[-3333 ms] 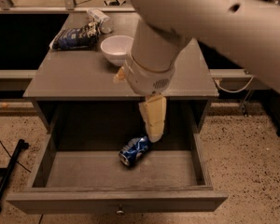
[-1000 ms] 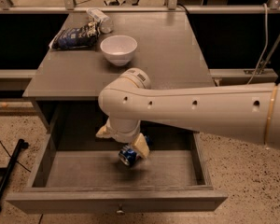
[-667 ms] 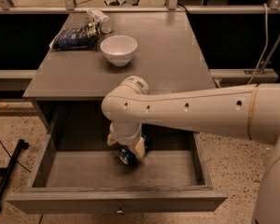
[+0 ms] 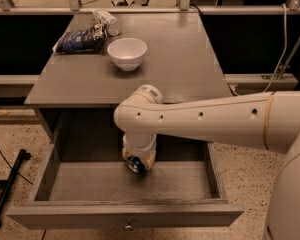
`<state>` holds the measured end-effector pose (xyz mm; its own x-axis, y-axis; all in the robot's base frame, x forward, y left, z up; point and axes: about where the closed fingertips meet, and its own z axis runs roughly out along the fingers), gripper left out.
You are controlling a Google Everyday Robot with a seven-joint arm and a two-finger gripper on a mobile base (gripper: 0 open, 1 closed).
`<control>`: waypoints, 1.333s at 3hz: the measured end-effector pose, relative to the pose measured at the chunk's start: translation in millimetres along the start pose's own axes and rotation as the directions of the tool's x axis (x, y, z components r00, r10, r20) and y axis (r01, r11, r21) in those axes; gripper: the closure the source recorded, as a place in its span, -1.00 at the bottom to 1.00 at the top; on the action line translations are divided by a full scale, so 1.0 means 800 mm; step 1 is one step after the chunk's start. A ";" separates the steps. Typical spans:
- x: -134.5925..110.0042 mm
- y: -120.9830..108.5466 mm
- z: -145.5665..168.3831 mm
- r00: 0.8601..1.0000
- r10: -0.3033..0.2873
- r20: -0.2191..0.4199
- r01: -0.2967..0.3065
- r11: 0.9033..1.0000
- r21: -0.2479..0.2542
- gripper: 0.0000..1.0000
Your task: Pick pepsi can from top drawer and place on counter
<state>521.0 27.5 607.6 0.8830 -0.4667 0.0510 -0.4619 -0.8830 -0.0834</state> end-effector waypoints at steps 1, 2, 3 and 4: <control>-0.002 0.000 -0.039 1.000 0.001 0.013 -0.002 0.999 0.043 0.91; -0.010 -0.015 -0.132 1.000 -0.017 0.021 0.015 0.994 0.106 1.00; -0.012 -0.027 -0.200 1.000 -0.027 0.007 0.026 0.989 0.145 1.00; -0.014 -0.036 -0.290 0.999 -0.053 -0.012 0.054 0.975 0.213 1.00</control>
Offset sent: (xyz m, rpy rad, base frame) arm -0.0141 0.0148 0.1669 0.1500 -0.0450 0.0360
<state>504.7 46.5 840.1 0.9049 -0.4202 0.0678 -0.3849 -0.8759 -0.2910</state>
